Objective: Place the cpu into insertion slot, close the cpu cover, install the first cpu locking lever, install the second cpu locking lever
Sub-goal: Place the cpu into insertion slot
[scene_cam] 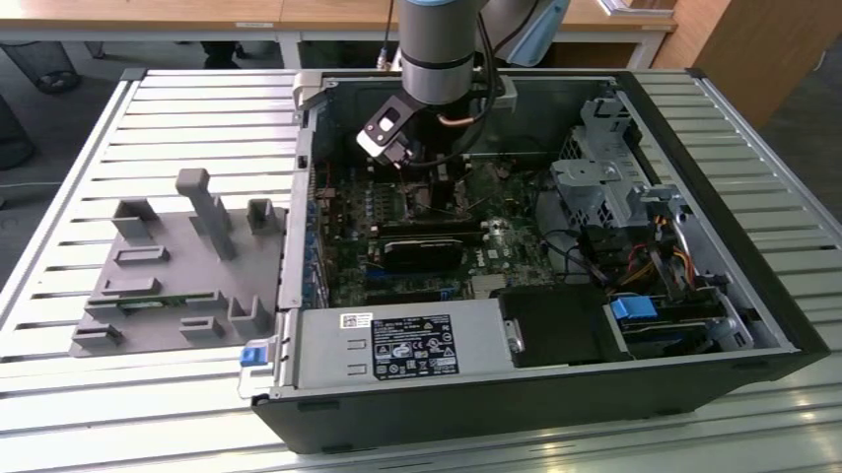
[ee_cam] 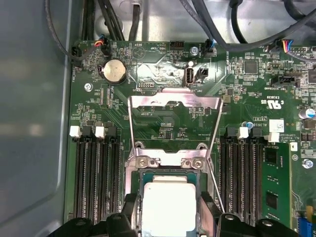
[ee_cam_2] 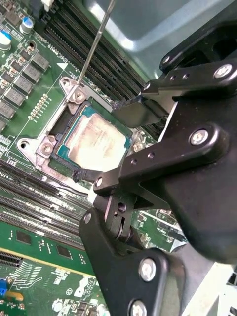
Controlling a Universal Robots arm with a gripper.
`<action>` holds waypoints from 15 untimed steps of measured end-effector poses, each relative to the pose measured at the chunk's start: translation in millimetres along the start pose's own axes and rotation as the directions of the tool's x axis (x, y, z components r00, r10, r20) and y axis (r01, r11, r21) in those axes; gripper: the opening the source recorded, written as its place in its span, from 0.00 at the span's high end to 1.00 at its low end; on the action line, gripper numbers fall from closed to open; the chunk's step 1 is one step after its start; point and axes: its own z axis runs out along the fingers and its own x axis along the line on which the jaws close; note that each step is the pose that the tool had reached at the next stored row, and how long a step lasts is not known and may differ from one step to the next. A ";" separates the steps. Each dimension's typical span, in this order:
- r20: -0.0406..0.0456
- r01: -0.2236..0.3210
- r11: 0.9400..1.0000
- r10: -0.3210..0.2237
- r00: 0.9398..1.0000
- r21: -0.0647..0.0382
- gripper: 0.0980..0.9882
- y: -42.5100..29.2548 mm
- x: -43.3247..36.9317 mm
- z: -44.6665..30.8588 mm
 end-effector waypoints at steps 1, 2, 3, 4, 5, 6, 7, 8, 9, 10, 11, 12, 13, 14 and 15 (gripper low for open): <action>0.000 0.000 1.000 0.000 1.000 0.000 0.44 0.1 0.0 -0.6; 0.000 0.000 1.000 0.000 1.000 0.000 0.51 0.1 0.0 -1.3; 0.000 0.000 1.000 0.000 1.000 0.000 0.51 0.2 0.0 -2.1; 0.000 0.000 1.000 0.000 1.000 0.000 0.58 0.2 0.0 -2.7; 0.000 0.000 1.000 0.000 1.000 0.000 0.64 0.2 0.0 -3.3; 0.000 0.000 1.000 0.000 1.000 0.000 0.64 0.3 0.1 -3.8; 0.000 0.000 1.000 0.000 1.000 0.001 0.71 0.3 0.1 -4.2; 0.000 0.000 1.000 0.000 1.000 0.001 0.71 0.4 0.1 -4.6; 0.000 0.000 1.000 0.000 1.000 0.001 0.78 0.4 0.1 -5.0; 0.000 0.000 1.000 0.000 1.000 0.001 0.78 0.4 0.1 -5.2; 0.000 0.000 1.000 0.000 1.000 0.001 0.84 0.4 0.1 -5.3; 0.000 0.000 1.000 0.000 1.000 0.001 0.91 0.4 0.1 -5.6; 0.000 0.000 1.000 0.000 1.000 0.001 0.91 0.4 0.0 -6.0; 0.000 0.000 1.000 0.000 1.000 0.001 0.98 0.5 0.0 -6.6; 0.000 0.000 1.000 0.000 1.000 0.001 0.98 0.5 0.1 -7.3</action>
